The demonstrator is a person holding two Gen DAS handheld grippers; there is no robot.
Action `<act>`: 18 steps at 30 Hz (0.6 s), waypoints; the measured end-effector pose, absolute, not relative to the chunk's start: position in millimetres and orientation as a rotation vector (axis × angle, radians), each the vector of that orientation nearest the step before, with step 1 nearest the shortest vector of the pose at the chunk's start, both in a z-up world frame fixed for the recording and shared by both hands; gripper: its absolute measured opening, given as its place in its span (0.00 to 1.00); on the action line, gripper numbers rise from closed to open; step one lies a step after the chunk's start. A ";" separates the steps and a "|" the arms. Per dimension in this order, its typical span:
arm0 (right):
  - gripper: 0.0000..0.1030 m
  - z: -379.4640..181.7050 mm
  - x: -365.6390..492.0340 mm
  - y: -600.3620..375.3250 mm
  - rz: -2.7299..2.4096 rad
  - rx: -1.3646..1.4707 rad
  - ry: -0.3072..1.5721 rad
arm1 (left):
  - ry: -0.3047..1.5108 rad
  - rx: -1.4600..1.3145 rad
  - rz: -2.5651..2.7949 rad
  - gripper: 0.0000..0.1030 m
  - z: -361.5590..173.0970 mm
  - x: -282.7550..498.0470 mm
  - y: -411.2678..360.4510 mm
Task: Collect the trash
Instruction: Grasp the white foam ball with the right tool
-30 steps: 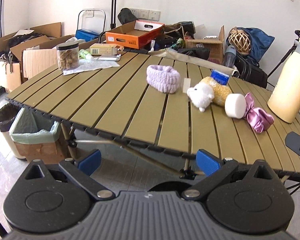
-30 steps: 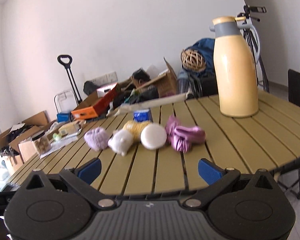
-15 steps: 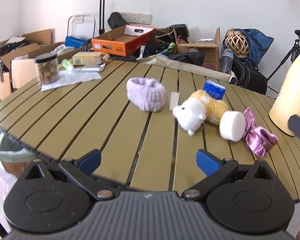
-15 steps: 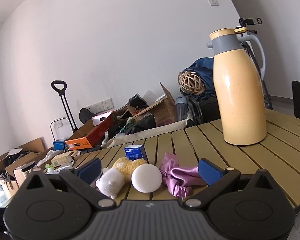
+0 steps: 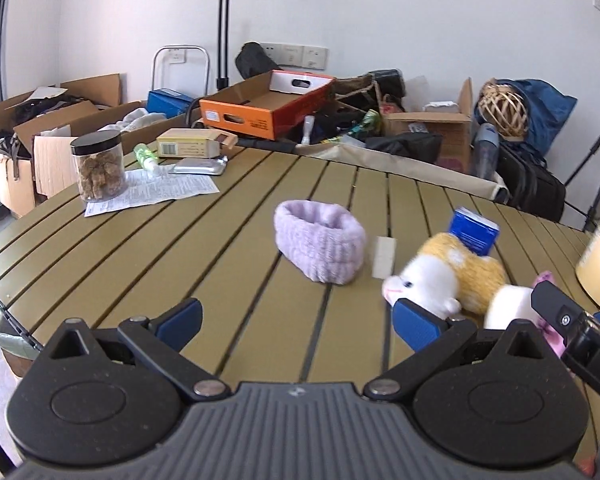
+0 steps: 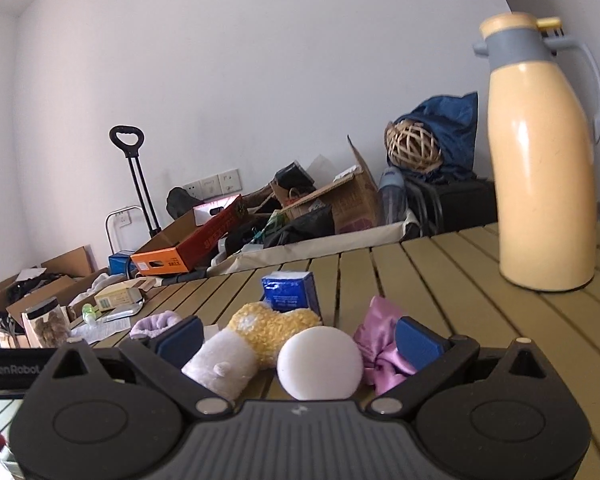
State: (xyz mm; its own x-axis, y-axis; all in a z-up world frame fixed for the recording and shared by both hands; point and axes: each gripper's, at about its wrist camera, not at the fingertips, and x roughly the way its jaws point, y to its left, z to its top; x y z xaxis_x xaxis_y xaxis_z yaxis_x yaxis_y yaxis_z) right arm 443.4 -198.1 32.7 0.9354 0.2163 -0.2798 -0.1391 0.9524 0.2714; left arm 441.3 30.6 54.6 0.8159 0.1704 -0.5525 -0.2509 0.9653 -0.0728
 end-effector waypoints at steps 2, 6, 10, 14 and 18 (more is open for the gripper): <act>0.93 28.4 453.9 -195.4 0.180 0.266 0.329 | 0.576 -0.141 0.245 1.00 51.6 445.7 34.8; 0.88 24.4 474.5 -190.5 0.152 0.271 0.355 | 0.600 -0.148 0.252 1.00 46.3 452.5 44.0; 0.82 14.6 491.1 -183.1 0.131 0.260 0.422 | 0.610 -0.160 0.258 1.00 43.6 454.4 51.3; 0.80 6.8 498.8 -180.2 0.093 0.247 0.454 | 0.615 -0.165 0.262 1.00 42.3 453.9 55.7; 0.78 6.1 499.9 -175.8 0.086 0.223 0.462 | 0.622 -0.169 0.257 1.00 41.7 453.8 55.3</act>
